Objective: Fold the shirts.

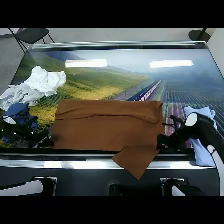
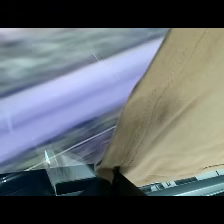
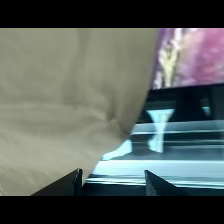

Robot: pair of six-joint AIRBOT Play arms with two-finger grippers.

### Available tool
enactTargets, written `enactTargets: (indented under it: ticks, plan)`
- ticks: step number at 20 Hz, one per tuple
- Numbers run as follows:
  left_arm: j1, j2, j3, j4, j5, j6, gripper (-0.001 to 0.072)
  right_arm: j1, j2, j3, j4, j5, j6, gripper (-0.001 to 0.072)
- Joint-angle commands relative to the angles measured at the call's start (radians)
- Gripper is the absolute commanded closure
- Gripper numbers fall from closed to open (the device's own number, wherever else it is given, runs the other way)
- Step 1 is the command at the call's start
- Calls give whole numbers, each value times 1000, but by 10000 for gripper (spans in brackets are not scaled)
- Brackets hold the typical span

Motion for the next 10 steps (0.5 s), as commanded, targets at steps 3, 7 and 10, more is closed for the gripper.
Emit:
enactTargets:
  ticks: [3,7,10]
  plan:
    - [0,-1,0,4,7,6,677,0,58,-203,157,-143,-19,219]
    - [0,-1,0,4,6,6,677,0,58,-227,179,-200,-27,246]
    - [0,-1,0,4,6,6,677,0,53,-249,200,-233,-38,380]
